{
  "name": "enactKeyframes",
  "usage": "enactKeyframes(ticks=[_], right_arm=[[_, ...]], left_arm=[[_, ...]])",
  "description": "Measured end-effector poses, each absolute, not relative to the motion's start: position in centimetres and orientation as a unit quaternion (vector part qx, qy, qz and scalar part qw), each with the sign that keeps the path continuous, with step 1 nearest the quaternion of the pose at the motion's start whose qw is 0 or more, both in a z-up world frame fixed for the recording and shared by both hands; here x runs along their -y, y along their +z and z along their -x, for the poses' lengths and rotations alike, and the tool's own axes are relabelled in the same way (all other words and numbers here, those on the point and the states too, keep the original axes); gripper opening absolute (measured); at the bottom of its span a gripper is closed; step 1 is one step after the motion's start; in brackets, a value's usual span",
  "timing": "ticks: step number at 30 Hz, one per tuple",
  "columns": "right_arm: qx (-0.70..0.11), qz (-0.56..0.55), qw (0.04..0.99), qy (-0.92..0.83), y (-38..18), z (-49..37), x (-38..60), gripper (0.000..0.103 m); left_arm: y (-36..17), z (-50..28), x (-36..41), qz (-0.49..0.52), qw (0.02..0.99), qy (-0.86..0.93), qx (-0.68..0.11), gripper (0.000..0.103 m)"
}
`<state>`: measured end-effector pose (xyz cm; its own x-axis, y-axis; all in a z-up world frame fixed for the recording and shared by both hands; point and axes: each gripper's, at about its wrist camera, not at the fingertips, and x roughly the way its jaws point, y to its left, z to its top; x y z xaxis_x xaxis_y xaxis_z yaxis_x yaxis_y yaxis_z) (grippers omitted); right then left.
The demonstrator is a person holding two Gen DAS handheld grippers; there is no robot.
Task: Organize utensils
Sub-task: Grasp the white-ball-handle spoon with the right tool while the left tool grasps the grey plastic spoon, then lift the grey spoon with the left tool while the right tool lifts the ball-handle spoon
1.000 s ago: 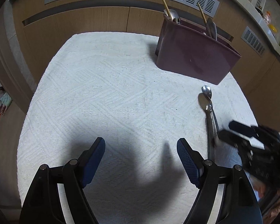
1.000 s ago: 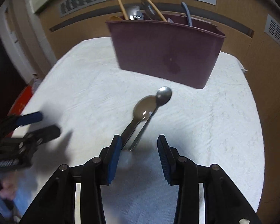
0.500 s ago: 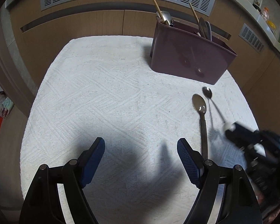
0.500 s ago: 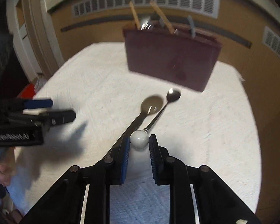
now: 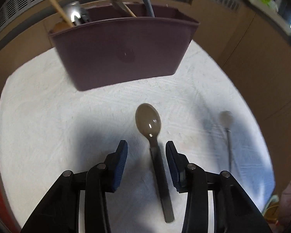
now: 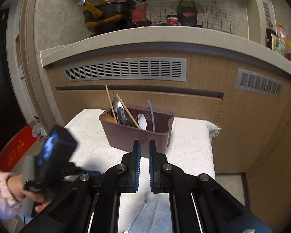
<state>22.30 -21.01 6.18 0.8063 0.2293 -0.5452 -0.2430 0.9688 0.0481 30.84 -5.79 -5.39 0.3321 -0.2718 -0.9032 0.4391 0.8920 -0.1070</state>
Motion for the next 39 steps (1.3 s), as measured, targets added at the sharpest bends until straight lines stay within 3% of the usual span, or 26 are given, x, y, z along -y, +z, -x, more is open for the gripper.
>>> enactKeyframes(ticks=[8, 11, 15, 21, 23, 26, 28, 31, 39], right_arm=[[-0.339, -0.006, 0.935, 0.107, 2.2, -22.3, 24.0, 0.012], [-0.373, -0.017, 0.923, 0.097, 0.0, -22.8, 24.5, 0.024], [-0.419, -0.034, 0.902, 0.097, -3.0, -23.3, 23.9, 0.026], [-0.466, -0.049, 0.877, 0.106, -6.5, -25.0, 21.5, 0.027], [-0.476, -0.048, 0.872, 0.104, -7.3, -25.8, 20.6, 0.034], [-0.468, -0.040, 0.879, 0.082, -7.7, -26.1, 19.6, 0.037], [-0.468, -0.021, 0.880, 0.078, -7.6, -26.0, 18.9, 0.037], [-0.461, 0.024, 0.885, 0.066, -7.1, -25.3, 18.2, 0.020], [-0.385, 0.010, 0.920, 0.079, -2.2, -22.7, 19.8, 0.020]], left_arm=[[-6.5, -34.5, 8.9, -0.114, 0.797, -0.179, -0.565, 0.042], [-6.5, -34.7, 9.7, -0.116, 0.803, -0.175, -0.557, 0.042], [-6.4, -33.8, 10.1, -0.125, 0.820, -0.189, -0.526, 0.034], [-5.5, -30.0, 5.8, -0.079, 0.847, -0.190, -0.490, 0.034], [-5.1, -28.8, 4.2, -0.066, 0.855, -0.185, -0.480, 0.034], [-4.4, -27.5, 2.2, -0.040, 0.866, -0.173, -0.467, 0.034], [-4.0, -26.9, 1.1, -0.019, 0.869, -0.171, -0.463, 0.035], [-3.8, -26.1, 0.5, 0.000, 0.874, -0.168, -0.457, 0.035], [-2.2, -25.2, -1.2, 0.035, 0.891, -0.179, -0.415, 0.035]])
